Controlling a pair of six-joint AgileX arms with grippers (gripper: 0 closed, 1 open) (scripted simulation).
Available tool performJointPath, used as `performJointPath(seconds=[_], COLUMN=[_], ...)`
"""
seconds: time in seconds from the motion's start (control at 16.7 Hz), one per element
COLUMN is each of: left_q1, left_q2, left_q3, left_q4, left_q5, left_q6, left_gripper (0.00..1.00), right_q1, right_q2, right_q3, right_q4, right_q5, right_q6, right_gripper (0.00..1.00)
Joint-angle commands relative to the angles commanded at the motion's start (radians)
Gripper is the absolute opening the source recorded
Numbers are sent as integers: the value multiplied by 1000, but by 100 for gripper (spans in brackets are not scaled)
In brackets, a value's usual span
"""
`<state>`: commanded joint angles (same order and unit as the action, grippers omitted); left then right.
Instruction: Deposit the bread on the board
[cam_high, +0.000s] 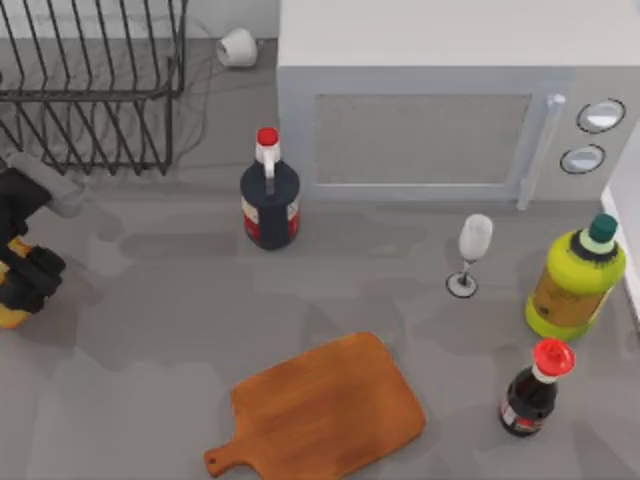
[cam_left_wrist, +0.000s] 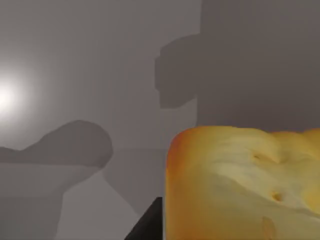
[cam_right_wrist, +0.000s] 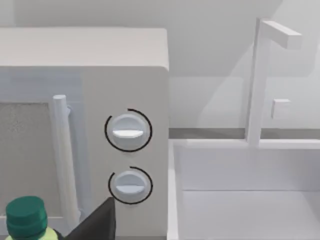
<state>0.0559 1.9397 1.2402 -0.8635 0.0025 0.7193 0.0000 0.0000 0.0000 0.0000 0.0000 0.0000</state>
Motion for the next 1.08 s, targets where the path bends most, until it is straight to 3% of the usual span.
performJointPath(seconds=[0.42, 0.78, 1.08], left_q1=[-6, -12, -144], left_q2=[-103, -104, -81], left_q3=[181, 187, 196], left_q4=[-293, -299, -295], left_q5=[-1, -1, -3], left_q6=[-1, -12, -221], left_gripper=[0, 0, 0], right_q1=[0, 0, 0], right_q2=[0, 0, 0], right_q3=[0, 0, 0], right_q4=[0, 0, 0], right_q5=[0, 0, 0], right_q6=[0, 0, 0], right_gripper=[100, 100, 100])
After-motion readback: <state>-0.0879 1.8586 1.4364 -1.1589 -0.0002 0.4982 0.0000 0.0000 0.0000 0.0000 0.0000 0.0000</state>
